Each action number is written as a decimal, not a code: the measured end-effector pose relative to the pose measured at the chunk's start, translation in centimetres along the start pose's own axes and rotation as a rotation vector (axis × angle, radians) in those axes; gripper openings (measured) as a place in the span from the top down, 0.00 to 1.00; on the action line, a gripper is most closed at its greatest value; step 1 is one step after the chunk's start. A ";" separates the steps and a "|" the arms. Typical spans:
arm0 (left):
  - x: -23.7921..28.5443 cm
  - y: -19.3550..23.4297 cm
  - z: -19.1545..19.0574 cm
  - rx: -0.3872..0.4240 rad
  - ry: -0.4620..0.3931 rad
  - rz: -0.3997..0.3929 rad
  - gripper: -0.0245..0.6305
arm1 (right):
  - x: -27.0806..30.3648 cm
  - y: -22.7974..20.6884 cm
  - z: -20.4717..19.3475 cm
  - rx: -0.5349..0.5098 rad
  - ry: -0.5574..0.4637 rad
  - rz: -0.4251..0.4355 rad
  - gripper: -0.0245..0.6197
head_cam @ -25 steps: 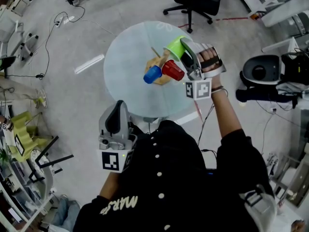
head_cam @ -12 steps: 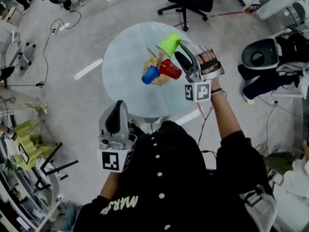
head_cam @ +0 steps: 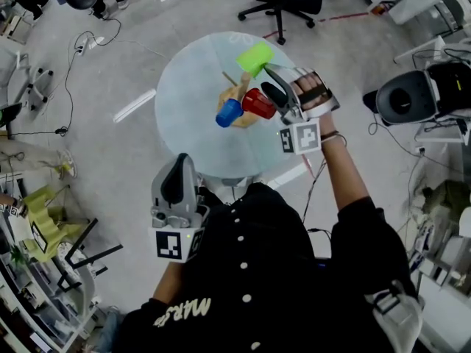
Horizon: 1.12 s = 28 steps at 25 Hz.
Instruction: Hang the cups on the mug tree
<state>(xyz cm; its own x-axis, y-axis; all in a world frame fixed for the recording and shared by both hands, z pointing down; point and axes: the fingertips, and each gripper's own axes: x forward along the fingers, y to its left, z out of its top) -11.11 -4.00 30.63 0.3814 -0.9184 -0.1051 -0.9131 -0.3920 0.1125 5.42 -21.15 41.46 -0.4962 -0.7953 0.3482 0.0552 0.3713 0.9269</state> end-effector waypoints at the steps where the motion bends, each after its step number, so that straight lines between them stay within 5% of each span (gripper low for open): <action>1: 0.0 0.0 0.2 -0.013 -0.008 0.004 0.97 | -0.1 0.1 -0.1 0.005 0.001 0.000 0.52; 6: 0.2 -0.1 -0.1 -0.022 -0.018 0.004 0.97 | -0.3 0.4 -0.4 0.045 0.004 -0.013 0.52; 9: 0.8 0.4 0.5 -0.029 -0.036 0.002 0.97 | -1.0 -0.5 -0.4 0.167 -0.003 -0.034 0.52; 14: 1.5 2.3 1.5 0.008 -0.035 0.009 0.97 | -4.6 -4.6 -0.2 0.621 -0.054 -0.107 0.55; 19: 2.1 4.4 2.4 0.026 -0.022 0.024 0.97 | -9.5 -8.3 -1.3 1.201 -0.120 -0.212 0.85; 21: 2.5 5.0 3.2 0.036 -0.033 0.018 0.97 | -11.3 -9.3 -1.6 1.277 -0.168 -0.282 0.98; 28: 4.2 6.4 4.8 0.053 -0.046 -0.016 0.97 | -15.9 -10.5 -1.7 1.391 -0.177 -0.425 0.98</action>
<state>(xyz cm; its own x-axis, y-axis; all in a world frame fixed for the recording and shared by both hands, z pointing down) -16.08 -10.11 26.19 0.3901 -0.9082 -0.1514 -0.9137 -0.4022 0.0583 14.18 -13.25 26.42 -0.3643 -0.9309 -0.0272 -0.9309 0.3632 0.0374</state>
